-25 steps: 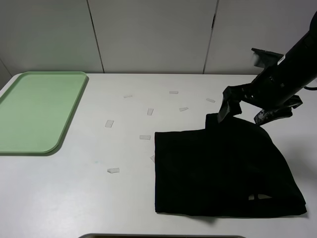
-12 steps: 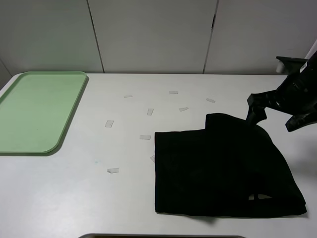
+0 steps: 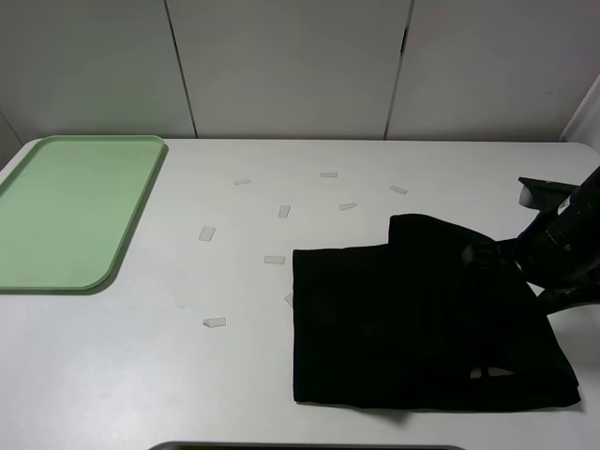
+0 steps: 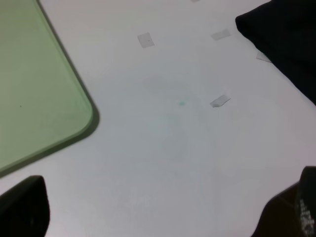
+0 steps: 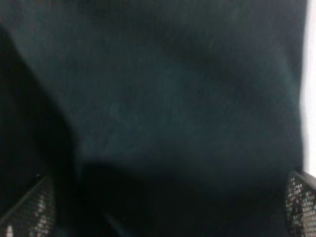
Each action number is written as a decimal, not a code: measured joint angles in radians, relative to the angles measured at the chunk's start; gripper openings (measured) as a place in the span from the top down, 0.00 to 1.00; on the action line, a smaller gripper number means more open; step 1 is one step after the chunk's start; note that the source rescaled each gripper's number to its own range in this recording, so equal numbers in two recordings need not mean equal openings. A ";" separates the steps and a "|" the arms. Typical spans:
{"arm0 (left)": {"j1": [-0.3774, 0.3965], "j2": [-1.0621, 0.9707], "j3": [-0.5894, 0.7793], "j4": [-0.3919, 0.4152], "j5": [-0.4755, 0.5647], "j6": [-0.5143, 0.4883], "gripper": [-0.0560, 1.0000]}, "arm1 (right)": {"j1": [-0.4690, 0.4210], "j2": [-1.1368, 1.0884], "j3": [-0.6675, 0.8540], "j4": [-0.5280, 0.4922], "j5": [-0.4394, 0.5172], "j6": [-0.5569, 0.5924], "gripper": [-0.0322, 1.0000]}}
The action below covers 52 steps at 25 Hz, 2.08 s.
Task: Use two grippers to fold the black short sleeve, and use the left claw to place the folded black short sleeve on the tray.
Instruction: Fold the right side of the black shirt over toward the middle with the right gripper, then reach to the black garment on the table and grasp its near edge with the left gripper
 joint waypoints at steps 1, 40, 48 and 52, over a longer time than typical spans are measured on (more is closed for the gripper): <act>0.000 0.000 0.000 0.000 0.000 0.000 0.00 | 0.000 0.000 0.012 0.021 -0.011 0.001 0.00; 0.000 0.000 0.000 0.000 0.000 0.000 0.00 | 0.070 -0.968 -0.051 -0.174 0.144 0.059 0.00; 0.000 0.000 0.000 0.000 0.000 0.000 0.00 | 0.070 -1.346 -0.052 -0.196 0.348 0.066 0.00; 0.000 0.000 0.000 0.000 0.000 0.000 0.00 | 0.070 -1.457 -0.052 -0.196 0.444 0.066 0.00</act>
